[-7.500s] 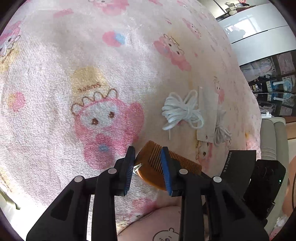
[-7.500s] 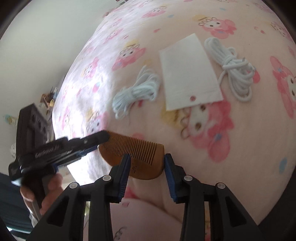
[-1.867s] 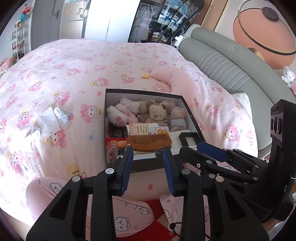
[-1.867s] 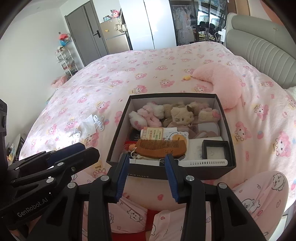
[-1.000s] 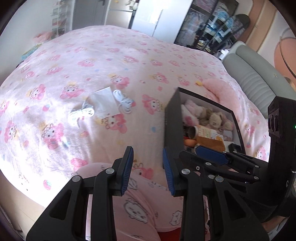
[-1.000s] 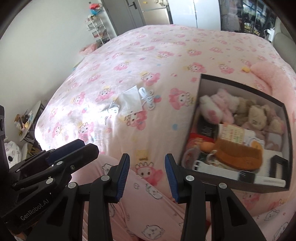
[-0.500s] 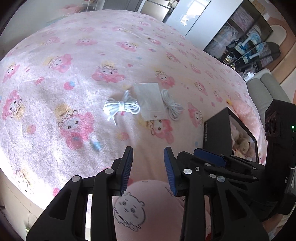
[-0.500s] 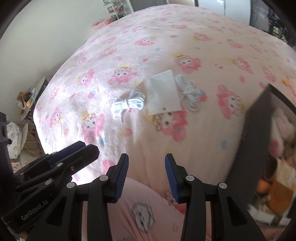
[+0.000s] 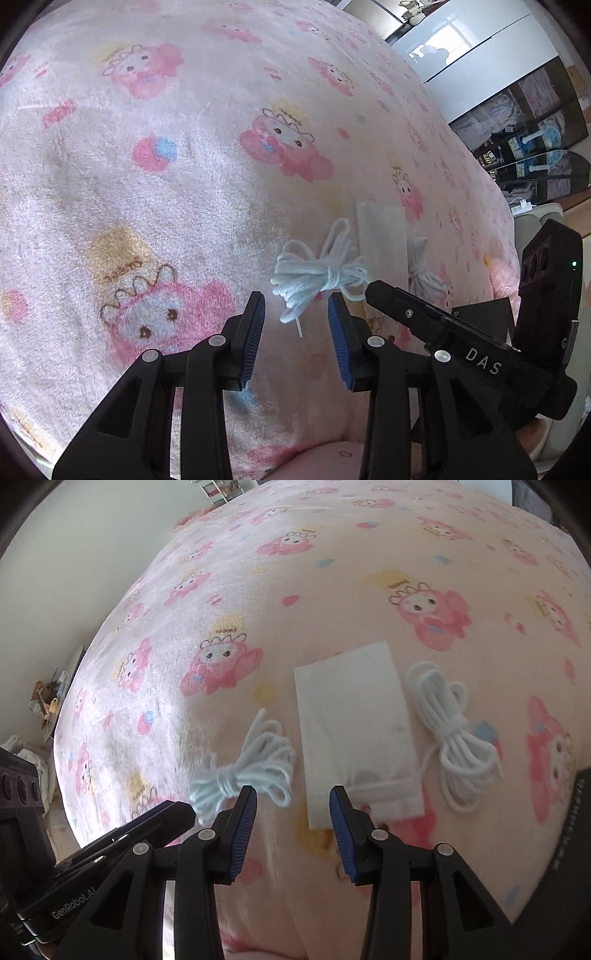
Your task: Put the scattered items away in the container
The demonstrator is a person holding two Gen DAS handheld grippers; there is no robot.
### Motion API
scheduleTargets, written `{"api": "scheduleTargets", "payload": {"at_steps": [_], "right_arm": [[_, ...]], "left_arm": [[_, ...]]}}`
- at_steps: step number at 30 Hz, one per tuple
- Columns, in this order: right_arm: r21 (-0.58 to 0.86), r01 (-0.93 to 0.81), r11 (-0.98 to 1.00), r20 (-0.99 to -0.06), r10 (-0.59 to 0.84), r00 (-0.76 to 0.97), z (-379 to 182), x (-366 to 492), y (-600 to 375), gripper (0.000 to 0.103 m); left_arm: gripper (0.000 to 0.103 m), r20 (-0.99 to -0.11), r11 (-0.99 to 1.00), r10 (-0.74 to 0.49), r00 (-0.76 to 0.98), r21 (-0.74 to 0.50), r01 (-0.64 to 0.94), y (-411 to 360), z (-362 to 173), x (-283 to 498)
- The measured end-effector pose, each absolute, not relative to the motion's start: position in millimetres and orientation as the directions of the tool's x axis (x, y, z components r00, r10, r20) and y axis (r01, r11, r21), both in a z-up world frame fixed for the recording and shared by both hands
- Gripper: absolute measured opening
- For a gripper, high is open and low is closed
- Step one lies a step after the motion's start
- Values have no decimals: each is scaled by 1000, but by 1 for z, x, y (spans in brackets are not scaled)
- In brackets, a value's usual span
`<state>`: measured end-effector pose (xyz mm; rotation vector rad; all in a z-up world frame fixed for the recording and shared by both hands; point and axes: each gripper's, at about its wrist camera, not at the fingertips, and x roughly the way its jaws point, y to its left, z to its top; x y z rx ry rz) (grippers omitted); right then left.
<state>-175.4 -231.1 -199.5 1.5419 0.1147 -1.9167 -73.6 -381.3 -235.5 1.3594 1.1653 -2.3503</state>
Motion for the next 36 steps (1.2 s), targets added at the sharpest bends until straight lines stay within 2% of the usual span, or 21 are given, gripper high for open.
{"api": "scheduleTargets", "payload": {"at_steps": [7, 8, 9, 10, 11, 15, 23, 26, 28, 30, 34, 36], "right_arm": [[452, 507, -734, -851, -525, -1, -225, -194, -242, 37], [478, 506, -718, -838, -546, 17, -226, -195, -243, 37], [501, 501, -706, -828, -560, 39, -228, -195, -244, 34], [515, 496, -699, -820, -570, 47, -228, -194, -243, 25], [537, 495, -683, -806, -589, 62, -226, -191, -242, 22], [552, 529, -645, -786, -614, 71, -207, -171, -236, 17], [552, 564, -615, -792, -598, 122, -175, -105, -198, 17], [510, 560, -653, -826, -554, 107, -180, -93, -188, 17], [464, 565, -682, -853, -516, 78, -187, -93, -186, 18], [457, 545, -702, -860, -507, 68, -191, -98, -185, 19], [454, 547, -703, -859, -509, 58, -191, -102, -187, 35], [446, 558, -700, -862, -503, 58, -194, -102, -190, 36]], "left_arm": [[38, -798, -645, 258, -545, -562, 517, -382, -261, -88], [28, -804, -653, 247, -540, -550, 520, -380, -261, -88], [22, -812, -662, 233, -536, -536, 524, -378, -259, -87], [21, -807, -665, 233, -542, -539, 517, -376, -256, -84], [16, -798, -664, 242, -552, -551, 506, -375, -253, -82], [16, -784, -690, 239, -573, -553, 467, -363, -230, -61], [16, -806, -694, 296, -512, -550, 465, -349, -225, -9], [33, -849, -679, 270, -454, -502, 536, -360, -240, 1], [34, -860, -661, 252, -443, -487, 571, -366, -246, 7], [34, -833, -641, 263, -486, -528, 558, -369, -241, 11], [36, -800, -648, 270, -536, -563, 513, -369, -234, 8], [39, -796, -644, 269, -542, -567, 513, -371, -236, 3]]}}
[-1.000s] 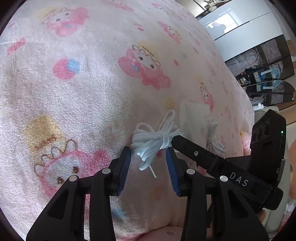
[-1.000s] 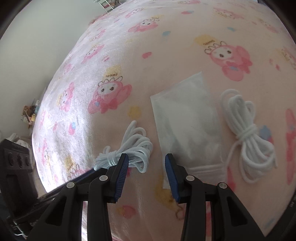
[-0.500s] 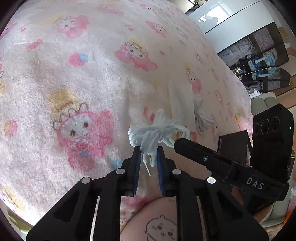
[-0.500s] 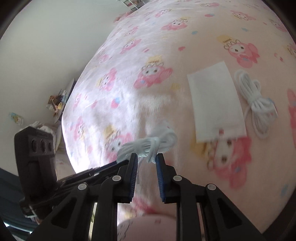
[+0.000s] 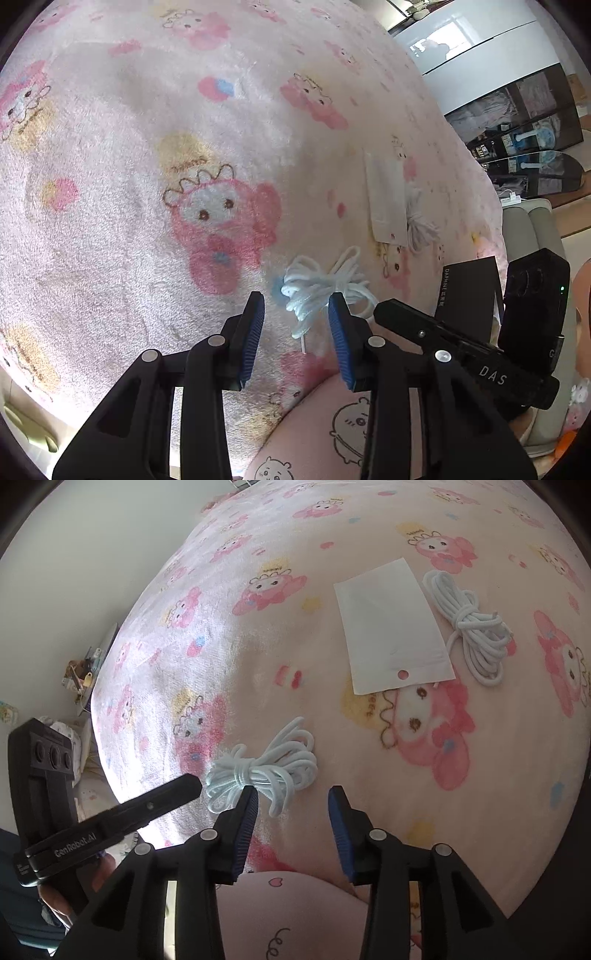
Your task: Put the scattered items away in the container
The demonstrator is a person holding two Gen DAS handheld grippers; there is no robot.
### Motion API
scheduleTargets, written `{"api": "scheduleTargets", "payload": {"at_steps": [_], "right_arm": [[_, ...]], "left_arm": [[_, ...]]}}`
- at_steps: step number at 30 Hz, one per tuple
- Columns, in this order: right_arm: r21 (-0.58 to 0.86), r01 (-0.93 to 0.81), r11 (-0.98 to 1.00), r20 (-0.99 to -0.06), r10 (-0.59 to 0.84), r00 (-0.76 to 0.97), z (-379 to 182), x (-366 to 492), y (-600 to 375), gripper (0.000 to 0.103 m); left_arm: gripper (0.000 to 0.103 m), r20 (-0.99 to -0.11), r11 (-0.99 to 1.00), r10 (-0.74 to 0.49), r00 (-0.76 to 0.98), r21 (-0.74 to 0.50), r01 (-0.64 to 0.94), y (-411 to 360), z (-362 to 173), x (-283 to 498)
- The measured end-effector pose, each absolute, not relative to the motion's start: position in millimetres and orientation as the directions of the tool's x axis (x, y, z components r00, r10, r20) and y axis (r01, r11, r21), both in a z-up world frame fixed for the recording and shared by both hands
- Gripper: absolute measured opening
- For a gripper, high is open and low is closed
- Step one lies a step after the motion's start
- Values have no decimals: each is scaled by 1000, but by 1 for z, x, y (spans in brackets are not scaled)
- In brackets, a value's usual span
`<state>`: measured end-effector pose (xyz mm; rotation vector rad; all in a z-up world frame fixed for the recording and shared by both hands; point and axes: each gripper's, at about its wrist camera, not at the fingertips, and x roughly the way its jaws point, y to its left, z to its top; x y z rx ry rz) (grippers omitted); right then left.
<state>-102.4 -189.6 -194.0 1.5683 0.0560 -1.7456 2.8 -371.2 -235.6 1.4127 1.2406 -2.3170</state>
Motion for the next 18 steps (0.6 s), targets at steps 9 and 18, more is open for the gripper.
{"api": "scheduleTargets", "payload": {"at_steps": [9, 18], "right_arm": [[433, 544, -718, -880, -467, 85, -225, -121, -207, 36], [593, 494, -636, -792, -572, 213, -243, -131, -213, 24]], "left_arm": [[42, -825, -642, 289, -485, -543, 541, -367, -265, -18], [30, -819, -627, 312, -481, -558, 543, -366, -274, -20]]}}
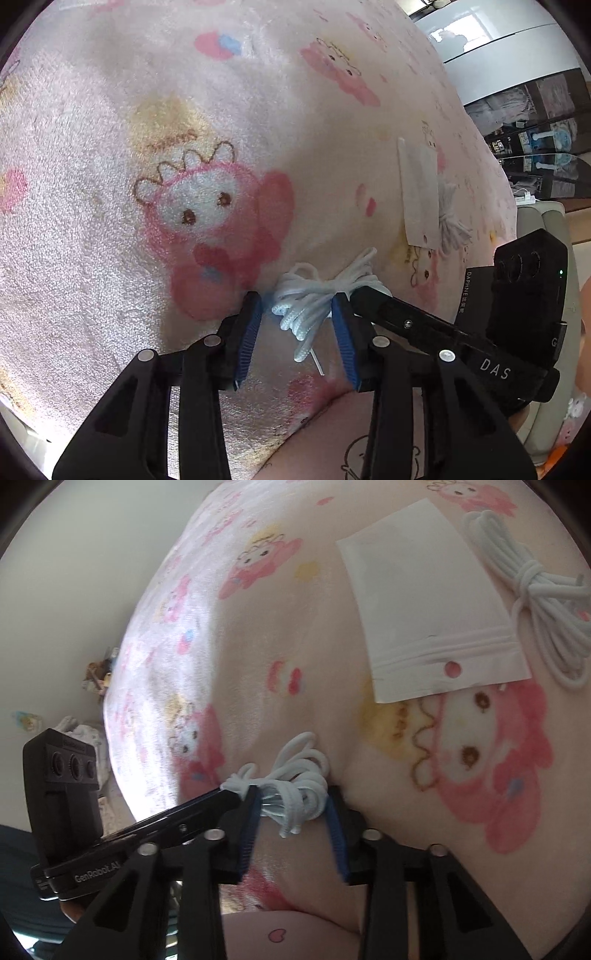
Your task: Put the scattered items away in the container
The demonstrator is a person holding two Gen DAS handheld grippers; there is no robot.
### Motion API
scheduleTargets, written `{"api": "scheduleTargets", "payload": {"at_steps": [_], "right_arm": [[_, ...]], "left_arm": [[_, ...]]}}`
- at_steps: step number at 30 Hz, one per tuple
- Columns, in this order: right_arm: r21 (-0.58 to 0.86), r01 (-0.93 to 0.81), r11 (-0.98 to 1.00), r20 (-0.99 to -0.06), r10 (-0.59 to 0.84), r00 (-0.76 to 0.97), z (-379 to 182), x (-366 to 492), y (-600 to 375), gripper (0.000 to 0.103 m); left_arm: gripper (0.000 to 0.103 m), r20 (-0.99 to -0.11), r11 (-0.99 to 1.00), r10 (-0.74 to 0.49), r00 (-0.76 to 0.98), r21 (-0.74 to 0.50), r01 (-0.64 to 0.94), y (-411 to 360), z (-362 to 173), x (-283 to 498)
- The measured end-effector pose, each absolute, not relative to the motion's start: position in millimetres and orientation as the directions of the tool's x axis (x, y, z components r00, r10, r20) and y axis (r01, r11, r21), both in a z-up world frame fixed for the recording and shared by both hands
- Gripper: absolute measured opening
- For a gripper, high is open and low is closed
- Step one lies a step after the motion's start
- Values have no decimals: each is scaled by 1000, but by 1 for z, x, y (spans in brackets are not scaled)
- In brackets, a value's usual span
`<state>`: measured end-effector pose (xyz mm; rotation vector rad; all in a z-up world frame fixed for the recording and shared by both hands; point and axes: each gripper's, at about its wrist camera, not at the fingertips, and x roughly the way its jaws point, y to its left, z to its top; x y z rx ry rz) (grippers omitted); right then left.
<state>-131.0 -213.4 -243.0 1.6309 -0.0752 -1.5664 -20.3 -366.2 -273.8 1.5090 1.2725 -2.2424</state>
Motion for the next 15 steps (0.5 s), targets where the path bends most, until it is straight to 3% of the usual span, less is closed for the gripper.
{"api": "scheduleTargets", "payload": {"at_steps": [3, 15], "right_arm": [[599, 506, -620, -778, -599, 188, -234, -128, -210, 17], [557, 550, -622, -747, -664, 6, -137, -94, -144, 16]], "left_arm": [[28, -816, -643, 296, -497, -555, 527, -360, -264, -17], [28, -719, -716, 350, -600, -619, 324, -310, -181, -10]]}}
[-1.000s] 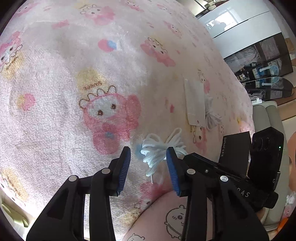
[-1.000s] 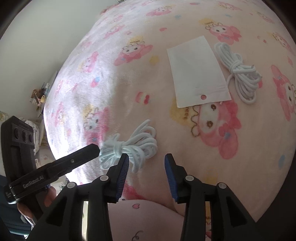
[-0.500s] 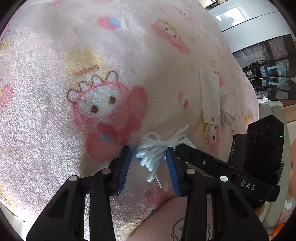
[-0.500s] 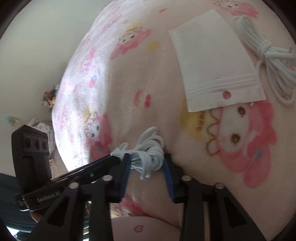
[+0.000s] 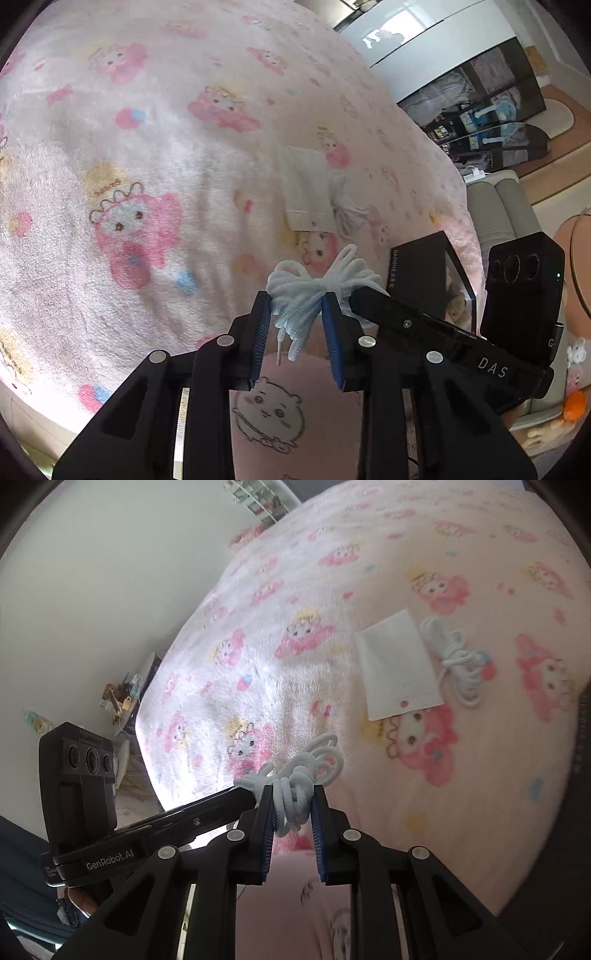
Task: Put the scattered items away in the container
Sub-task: 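Lift the cable bundle and carry it over the black box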
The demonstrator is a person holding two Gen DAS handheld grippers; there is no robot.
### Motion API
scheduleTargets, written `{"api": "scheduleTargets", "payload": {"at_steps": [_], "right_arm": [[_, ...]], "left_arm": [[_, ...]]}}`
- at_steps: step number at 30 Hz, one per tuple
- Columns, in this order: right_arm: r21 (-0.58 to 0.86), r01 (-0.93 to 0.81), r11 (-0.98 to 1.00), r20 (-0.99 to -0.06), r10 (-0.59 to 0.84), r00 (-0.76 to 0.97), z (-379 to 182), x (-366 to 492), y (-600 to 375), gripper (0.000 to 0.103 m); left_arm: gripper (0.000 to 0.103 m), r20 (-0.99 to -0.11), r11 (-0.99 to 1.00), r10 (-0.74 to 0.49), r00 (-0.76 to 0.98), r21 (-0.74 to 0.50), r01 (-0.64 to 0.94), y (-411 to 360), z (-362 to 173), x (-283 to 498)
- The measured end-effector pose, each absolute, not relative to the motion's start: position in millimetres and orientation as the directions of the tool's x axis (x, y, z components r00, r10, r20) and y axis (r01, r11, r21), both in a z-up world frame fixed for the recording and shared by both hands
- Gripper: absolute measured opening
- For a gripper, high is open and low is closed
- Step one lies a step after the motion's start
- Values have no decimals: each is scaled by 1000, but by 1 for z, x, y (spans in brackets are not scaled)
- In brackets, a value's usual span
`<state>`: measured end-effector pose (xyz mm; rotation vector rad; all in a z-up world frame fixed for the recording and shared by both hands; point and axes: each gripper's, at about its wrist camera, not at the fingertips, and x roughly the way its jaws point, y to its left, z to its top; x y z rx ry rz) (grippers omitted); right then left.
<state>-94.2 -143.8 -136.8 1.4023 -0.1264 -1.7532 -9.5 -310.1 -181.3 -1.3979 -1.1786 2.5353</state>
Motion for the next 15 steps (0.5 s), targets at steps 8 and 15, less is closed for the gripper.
{"api": "scheduleTargets", "payload": {"at_steps": [8, 15], "right_arm": [[505, 522, -687, -749, -650, -131, -96, -67, -61, 16], [498, 455, -738, -745, -633, -210, -88, -53, 9, 16]], "left_arm": [[28, -689, -768, 418, -592, -616, 175, -241, -140, -12], [28, -686, -789, 469, -556, -608, 85, -171, -123, -14]]}}
